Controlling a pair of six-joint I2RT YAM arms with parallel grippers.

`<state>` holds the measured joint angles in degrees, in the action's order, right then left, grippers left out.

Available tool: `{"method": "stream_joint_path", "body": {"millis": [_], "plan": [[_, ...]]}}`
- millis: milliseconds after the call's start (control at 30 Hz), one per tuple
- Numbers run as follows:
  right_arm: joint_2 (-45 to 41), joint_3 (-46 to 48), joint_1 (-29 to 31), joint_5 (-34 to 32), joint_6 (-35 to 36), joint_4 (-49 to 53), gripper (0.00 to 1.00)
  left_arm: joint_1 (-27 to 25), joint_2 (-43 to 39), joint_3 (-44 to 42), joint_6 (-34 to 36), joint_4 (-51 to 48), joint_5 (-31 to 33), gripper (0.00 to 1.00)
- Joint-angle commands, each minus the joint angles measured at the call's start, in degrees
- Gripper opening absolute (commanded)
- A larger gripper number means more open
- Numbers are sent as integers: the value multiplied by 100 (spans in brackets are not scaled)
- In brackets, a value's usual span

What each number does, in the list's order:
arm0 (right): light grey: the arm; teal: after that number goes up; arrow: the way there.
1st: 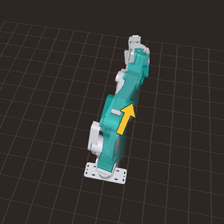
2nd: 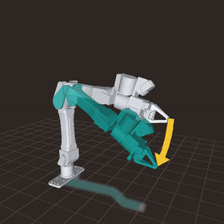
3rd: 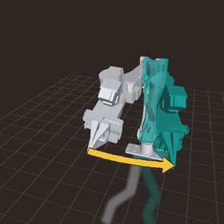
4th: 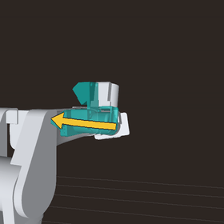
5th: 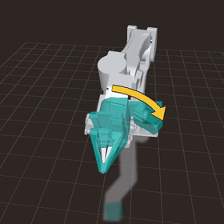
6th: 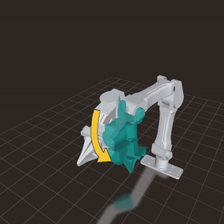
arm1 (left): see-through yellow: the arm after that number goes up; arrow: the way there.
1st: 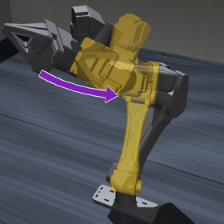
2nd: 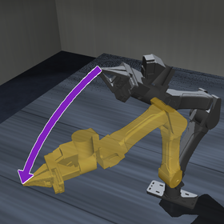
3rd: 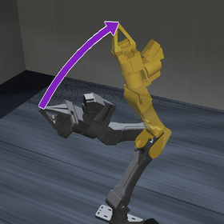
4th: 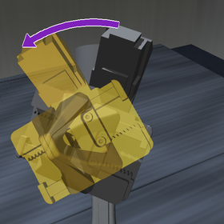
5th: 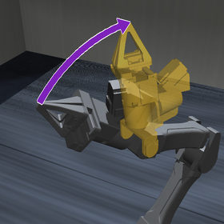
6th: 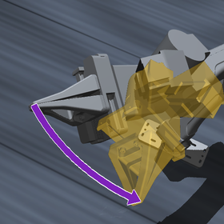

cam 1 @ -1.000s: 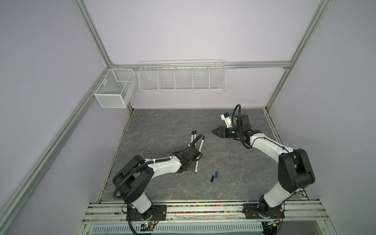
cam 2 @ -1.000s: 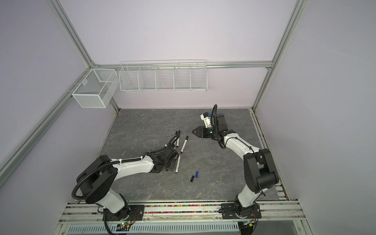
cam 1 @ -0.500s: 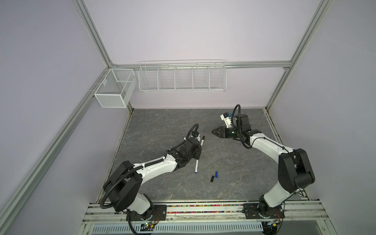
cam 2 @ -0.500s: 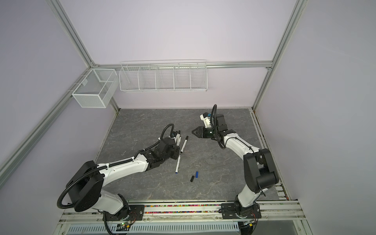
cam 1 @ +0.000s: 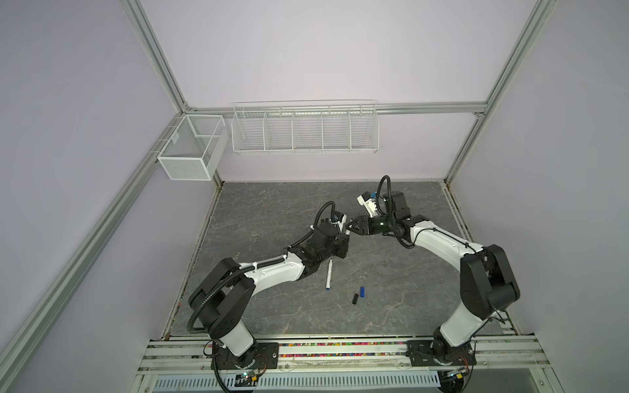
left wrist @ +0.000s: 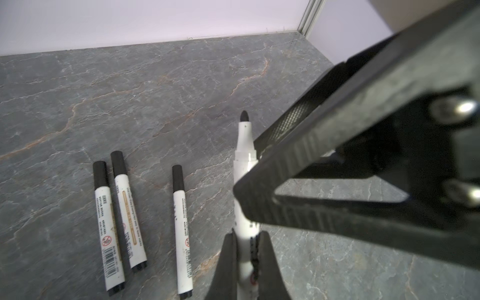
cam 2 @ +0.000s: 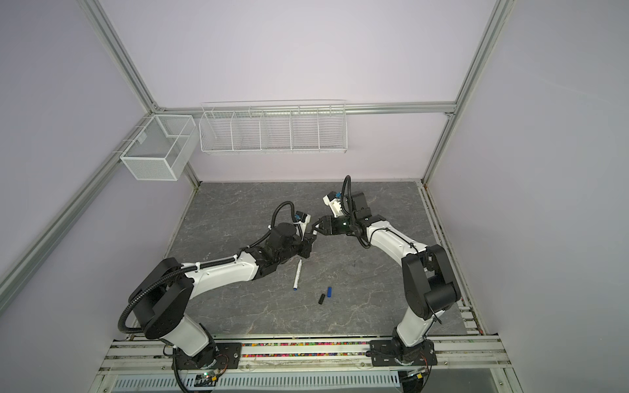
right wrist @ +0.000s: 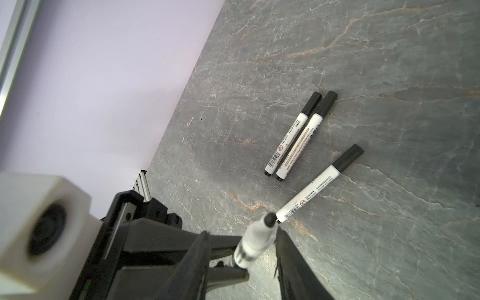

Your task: Insert the pens into the pen caps

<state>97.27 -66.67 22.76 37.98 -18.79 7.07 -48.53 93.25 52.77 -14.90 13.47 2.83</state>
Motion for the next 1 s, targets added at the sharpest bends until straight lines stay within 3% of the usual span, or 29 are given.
{"method": "stream_joint_path", "body": {"millis": [0,167,400,667,800,967], "plan": [[47,-48,9,-140,193,164,45,12,-17,38,-33,217,-152,0],[72,-26,8,-286,112,78,40,11,28,65,22,207,-287,0],[133,6,6,-250,-85,-196,24,11,164,198,107,164,-581,0],[82,83,11,-96,-70,-311,10,17,209,207,40,164,-437,1],[30,102,13,-46,-12,-312,9,14,284,279,14,101,-414,26],[-24,104,17,74,6,-320,8,17,365,359,17,17,-410,30]]}}
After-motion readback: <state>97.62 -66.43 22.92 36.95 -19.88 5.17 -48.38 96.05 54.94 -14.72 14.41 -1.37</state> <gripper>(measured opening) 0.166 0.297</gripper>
